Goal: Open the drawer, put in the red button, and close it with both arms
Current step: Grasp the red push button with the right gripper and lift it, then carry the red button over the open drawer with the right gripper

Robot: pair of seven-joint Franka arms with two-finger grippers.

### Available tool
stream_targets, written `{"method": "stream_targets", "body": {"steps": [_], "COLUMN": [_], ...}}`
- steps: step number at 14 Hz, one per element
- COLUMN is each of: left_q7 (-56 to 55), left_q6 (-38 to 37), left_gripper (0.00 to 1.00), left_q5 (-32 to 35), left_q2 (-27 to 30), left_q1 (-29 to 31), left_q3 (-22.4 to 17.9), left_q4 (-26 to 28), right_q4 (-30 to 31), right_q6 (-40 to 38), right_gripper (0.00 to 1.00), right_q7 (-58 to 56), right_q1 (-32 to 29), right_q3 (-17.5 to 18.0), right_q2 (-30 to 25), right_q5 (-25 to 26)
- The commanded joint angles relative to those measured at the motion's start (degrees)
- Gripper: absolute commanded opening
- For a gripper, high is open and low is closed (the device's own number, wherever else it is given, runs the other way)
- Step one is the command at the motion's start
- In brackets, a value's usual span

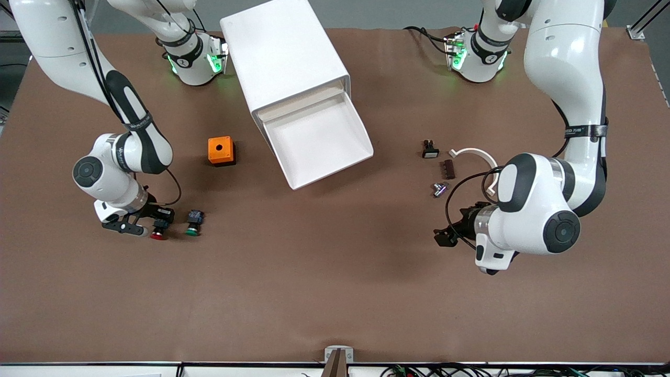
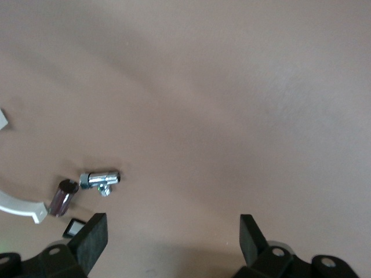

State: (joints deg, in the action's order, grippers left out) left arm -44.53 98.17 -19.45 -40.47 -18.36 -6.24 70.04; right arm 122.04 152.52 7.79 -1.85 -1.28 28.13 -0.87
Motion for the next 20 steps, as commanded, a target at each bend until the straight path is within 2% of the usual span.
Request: {"method": "stream_targets", "body": {"steps": [1,5,9,12,16,20], "left_q7": [2.5,3.9,4.0,4.1,4.0,4.0], "left_q6": [1.9,1.9,2.1,3.3,5.4,6.2], "left_gripper": [1.0,1.0,1.0,1.0,1.0,1.0], "left_q5": [2.8,2.9,2.8,2.9,2.9,2.8], "left_q2": [1.4,3.1,3.1,3.1,3.0,3.1], "left_q1": [-0.5,0.0,-0.6,-2.0,-3.1,-4.0], "left_q3": [-0.3,-0.1,0.1,0.4,0.5,0.5], "left_q4": [1.0,1.1,1.1,1.1,1.4,1.4], "right_q4": [-1.5,-7.6,-9.3,-11.6,-14.1,-14.0], "right_q6": [-6.5,-26.3,-37.4,-41.7,-42.9,-40.6], "right_gripper": [0.0,0.0,0.0,0.0,0.0,0.0], "right_q7": [1.2,3.5,16.3,24.1,40.3,50.5], "right_q1": [0.8,2.4,9.9,15.3,25.1,31.6], "right_q3": [0.3,0.5,0.6,0.6,0.5,0.5], "right_q2": [-3.7,-11.2,-20.5,-23.6,-23.6,-23.2], "right_q5": [0.2,-0.3,-1.2,-5.9,-5.9,-5.9]}}
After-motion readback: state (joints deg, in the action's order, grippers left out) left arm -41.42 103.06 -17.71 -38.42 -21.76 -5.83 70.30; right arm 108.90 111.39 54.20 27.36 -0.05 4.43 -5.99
